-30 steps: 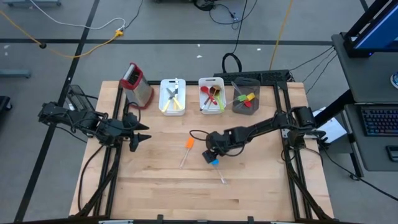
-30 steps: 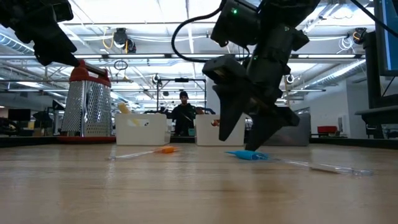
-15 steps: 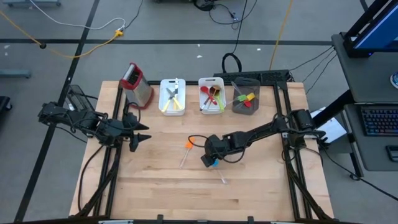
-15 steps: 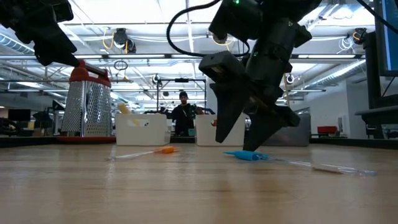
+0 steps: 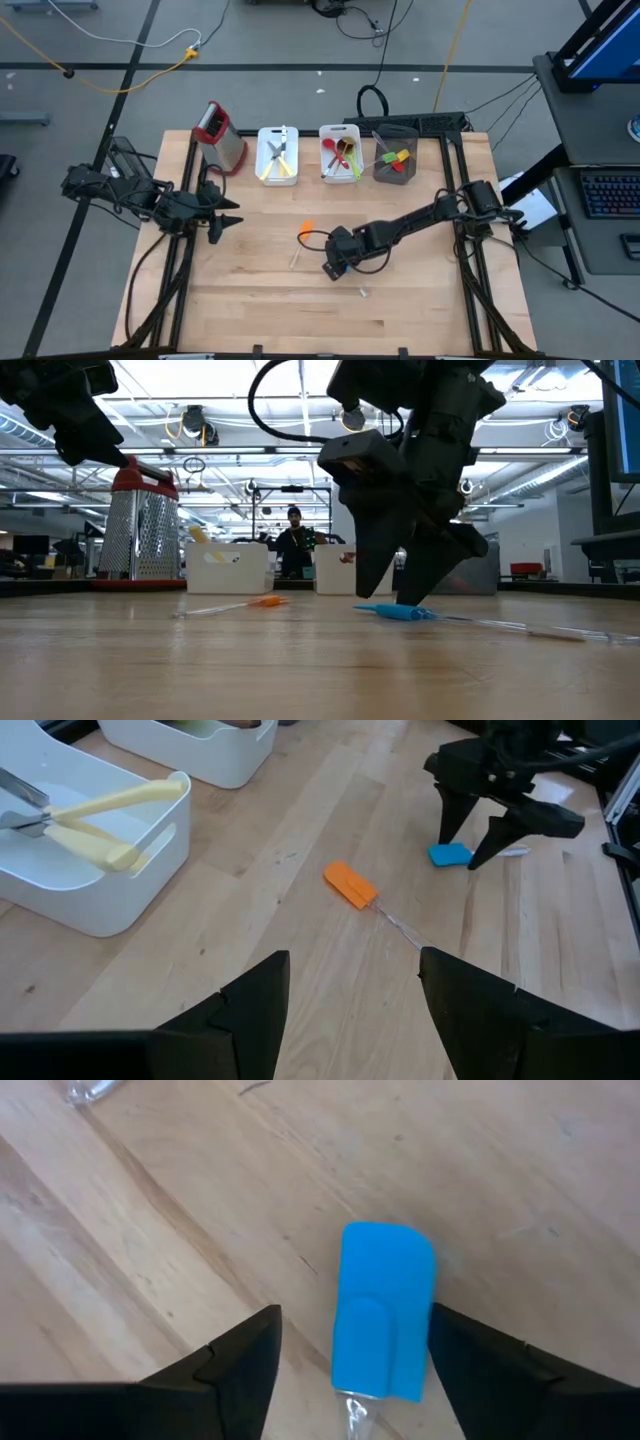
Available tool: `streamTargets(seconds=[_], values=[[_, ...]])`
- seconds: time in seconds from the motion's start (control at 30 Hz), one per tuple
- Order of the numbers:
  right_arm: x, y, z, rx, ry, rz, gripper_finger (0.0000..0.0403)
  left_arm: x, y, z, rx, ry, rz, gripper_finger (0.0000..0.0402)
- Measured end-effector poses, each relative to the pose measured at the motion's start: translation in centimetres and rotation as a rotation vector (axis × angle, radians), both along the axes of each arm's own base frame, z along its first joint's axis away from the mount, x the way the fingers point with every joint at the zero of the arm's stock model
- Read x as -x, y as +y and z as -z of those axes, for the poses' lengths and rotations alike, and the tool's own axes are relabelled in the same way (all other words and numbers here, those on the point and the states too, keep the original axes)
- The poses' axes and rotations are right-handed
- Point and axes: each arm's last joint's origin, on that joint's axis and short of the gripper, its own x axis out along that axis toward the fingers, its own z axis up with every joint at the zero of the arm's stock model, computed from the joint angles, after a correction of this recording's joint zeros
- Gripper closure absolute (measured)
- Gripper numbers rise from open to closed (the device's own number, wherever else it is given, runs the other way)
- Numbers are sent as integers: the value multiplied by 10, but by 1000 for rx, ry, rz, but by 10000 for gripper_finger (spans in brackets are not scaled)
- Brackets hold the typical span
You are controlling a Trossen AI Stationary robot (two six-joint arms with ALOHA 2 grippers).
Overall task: Pick & Place Kitchen Items
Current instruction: Put the blue spatula into the black bin
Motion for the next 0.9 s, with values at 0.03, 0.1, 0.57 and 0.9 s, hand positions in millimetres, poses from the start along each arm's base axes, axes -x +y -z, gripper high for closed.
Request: streamTargets(seconds=[0.03,0.1,0.57,0.9], values=[[0,1,3,17,4,-1,165,0,0,0,0,0,0,172],[1,4,9,64,12,-3,175,0,0,0,0,0,0,172],[13,-1,12,268,108,9,259,0,0,0,9,-2,-7,172],[13,-7,12,278,121,15,277,0,0,0,9,-2,-7,172]])
